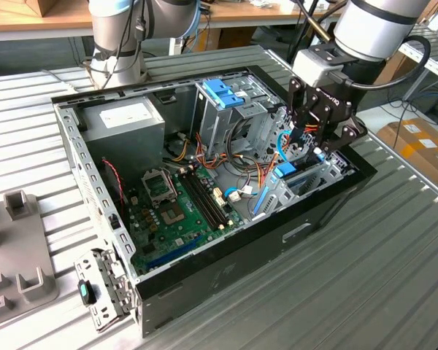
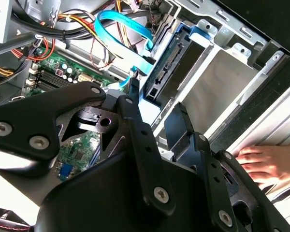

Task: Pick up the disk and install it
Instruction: 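Insert the first disk wire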

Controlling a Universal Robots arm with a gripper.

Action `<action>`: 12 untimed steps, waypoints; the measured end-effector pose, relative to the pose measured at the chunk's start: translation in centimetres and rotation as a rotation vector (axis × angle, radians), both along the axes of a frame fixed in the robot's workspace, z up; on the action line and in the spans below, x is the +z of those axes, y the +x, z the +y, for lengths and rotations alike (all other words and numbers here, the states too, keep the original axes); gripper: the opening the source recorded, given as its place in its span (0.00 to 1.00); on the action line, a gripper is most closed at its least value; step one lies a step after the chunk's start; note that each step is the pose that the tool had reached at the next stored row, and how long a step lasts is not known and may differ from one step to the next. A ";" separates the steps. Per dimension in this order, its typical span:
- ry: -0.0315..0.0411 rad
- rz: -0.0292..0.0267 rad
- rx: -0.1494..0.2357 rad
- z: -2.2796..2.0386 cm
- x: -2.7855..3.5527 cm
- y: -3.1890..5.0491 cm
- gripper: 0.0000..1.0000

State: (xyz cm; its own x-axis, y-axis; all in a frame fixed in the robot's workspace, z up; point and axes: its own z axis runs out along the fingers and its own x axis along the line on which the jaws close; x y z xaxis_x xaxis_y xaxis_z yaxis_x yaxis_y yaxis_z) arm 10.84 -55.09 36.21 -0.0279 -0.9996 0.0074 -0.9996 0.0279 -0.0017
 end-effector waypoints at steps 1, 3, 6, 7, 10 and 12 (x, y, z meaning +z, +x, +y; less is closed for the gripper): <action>0.0005 0.0000 0.000 0.07 0.00 0.00 0.48; 0.0034 0.0000 0.000 0.27 0.00 0.00 0.48; 0.0046 0.0000 0.000 0.39 0.00 0.00 0.48; 0.0046 0.0000 0.000 0.42 0.00 0.00 0.48; 0.0047 0.0000 0.000 0.42 0.00 0.02 0.48; 0.0046 0.0004 0.000 0.47 0.02 0.02 0.48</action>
